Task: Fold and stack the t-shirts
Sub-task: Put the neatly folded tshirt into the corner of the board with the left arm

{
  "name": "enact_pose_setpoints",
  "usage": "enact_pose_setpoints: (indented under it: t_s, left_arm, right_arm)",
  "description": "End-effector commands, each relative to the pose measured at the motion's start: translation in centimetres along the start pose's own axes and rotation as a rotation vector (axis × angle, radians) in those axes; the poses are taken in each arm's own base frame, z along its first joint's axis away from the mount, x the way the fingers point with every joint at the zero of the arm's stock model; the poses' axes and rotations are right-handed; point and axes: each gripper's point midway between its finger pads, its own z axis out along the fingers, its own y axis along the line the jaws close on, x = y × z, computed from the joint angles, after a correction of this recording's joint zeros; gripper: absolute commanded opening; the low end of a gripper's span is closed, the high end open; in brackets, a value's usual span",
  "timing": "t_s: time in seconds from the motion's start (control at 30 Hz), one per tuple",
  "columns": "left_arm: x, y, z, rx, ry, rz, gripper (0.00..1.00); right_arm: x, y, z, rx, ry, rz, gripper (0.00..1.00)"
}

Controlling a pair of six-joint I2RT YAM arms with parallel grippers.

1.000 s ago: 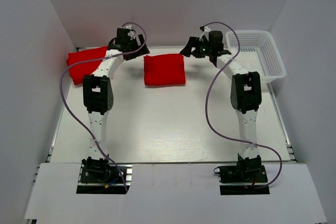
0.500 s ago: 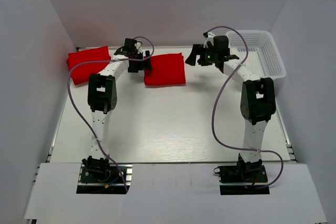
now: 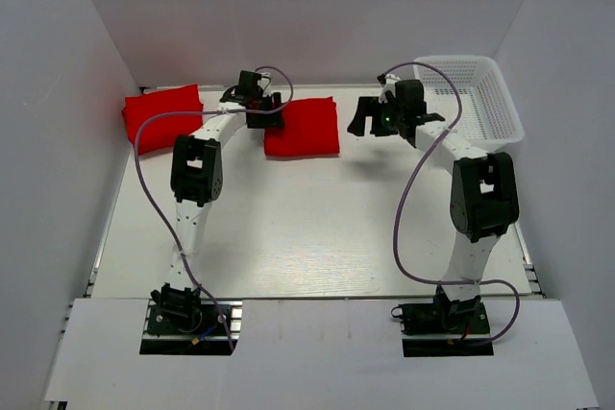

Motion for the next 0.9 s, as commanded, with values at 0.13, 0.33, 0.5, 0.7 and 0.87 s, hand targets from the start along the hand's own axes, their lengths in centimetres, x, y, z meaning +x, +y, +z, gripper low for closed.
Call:
enact_pose_setpoints:
  t_s: [0.13, 0.33, 0.5, 0.7, 0.87]
  left_arm:
    - [5.8, 1.0, 2.3, -0.122, 0.172, 0.004, 0.43]
    - [1.5, 0.1, -0.3, -0.121, 0.07, 0.067, 0.0]
    - [-5.4, -0.7, -6.4, -0.167, -0.115, 0.175, 0.0]
    - [-10.1, 0.3, -12.5, -0.209, -0.219, 0.298, 0.0]
    - [-11.7, 1.8, -14.9, -0.263, -0.225, 0.388, 0.0]
  right_arm:
    - [-1.8, -0.5, -3.8, 0.1, -0.087, -0.053, 0.9]
    - [-0.7, -0.8, -5.8, 0.149, -0.078, -0.058, 0.9]
    - [0.6, -0.9, -8.1, 0.192, -0.088, -0.053, 0.9]
    - [1.2, -1.1, -10.2, 0.237, -0.11, -0.065, 0.9]
    - [1.1, -1.0, -10.8, 0.252, -0.119, -0.061, 0.9]
